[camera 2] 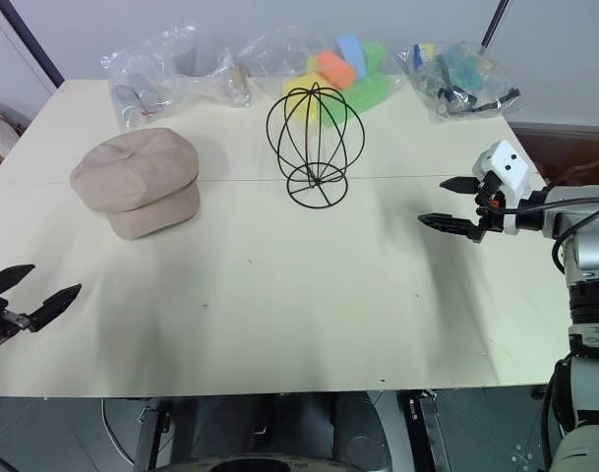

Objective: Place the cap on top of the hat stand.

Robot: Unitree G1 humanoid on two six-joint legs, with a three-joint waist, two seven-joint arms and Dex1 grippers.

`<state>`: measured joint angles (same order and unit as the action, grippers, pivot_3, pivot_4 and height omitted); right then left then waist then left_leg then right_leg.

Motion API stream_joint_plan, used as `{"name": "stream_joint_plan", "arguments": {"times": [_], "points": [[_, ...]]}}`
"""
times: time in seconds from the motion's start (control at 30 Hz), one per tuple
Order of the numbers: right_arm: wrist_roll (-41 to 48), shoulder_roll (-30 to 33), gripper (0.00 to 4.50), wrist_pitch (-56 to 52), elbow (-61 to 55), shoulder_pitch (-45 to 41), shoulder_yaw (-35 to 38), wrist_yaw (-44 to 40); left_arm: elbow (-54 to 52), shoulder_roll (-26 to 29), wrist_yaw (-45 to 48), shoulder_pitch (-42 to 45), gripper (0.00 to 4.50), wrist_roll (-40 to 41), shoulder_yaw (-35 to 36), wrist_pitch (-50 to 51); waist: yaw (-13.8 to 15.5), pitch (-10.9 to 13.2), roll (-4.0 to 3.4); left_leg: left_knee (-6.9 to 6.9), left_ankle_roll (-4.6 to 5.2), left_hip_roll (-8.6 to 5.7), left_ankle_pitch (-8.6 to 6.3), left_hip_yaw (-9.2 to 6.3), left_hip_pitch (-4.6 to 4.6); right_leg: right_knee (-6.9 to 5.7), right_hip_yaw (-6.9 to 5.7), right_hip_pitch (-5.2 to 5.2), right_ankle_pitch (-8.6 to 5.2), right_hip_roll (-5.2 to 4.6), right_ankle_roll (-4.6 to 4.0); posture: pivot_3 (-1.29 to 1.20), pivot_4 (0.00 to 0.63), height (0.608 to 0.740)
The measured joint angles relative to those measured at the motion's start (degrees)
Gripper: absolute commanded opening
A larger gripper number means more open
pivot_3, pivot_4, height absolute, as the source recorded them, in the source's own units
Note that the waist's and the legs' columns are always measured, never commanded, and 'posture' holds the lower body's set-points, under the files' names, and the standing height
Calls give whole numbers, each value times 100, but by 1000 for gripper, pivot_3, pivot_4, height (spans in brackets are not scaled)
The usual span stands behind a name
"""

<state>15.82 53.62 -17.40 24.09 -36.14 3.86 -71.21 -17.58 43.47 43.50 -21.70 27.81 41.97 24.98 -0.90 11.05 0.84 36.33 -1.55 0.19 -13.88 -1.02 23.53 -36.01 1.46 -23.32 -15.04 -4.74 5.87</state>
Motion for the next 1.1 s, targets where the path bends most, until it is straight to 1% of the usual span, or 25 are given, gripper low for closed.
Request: {"name": "stream_joint_plan", "arguments": {"times": [0.5,0.6,0.73,0.87,1.0,1.1], "points": [[2,-41,4500,5,4,-21,-39,62,-65,1,-117,0,4434,30,54,103,-1,0,0,0,0,-1,1,25,-1,-1,0,1,1,5,1,0,150,740],[1,-45,4500,35,4,-21,-40,58,-96,17,-151,41,4434,-120,27,36,2,0,0,1,0,-1,1,26,-1,-2,0,1,1,6,1,0,150,740],[21,-45,4500,13,-124,-33,-41,-10,-401,100,-285,288,4434,-403,-254,-106,13,0,1,3,0,-4,1,27,-2,-2,1,5,1,6,3,0,150,740],[309,-10,4500,-373,-964,32,-12,-163,-785,224,-631,611,4434,-1064,-859,-305,10,0,0,1,0,-12,1,25,-4,-7,2,4,6,9,12,0,150,740],[828,117,4500,-1036,-2047,304,172,-264,-875,272,-1110,839,4434,-2102,-1733,-632,16,-1,1,0,0,-14,1,23,-5,-10,1,4,12,9,21,0,150,740],[1382,172,4500,-1616,-2876,500,345,-296,-792,259,-1611,1153,4434,-2961,-2392,-846,26,-1,1,1,1,-15,1,21,-5,-13,1,5,12,9,22,0,150,740]]}}
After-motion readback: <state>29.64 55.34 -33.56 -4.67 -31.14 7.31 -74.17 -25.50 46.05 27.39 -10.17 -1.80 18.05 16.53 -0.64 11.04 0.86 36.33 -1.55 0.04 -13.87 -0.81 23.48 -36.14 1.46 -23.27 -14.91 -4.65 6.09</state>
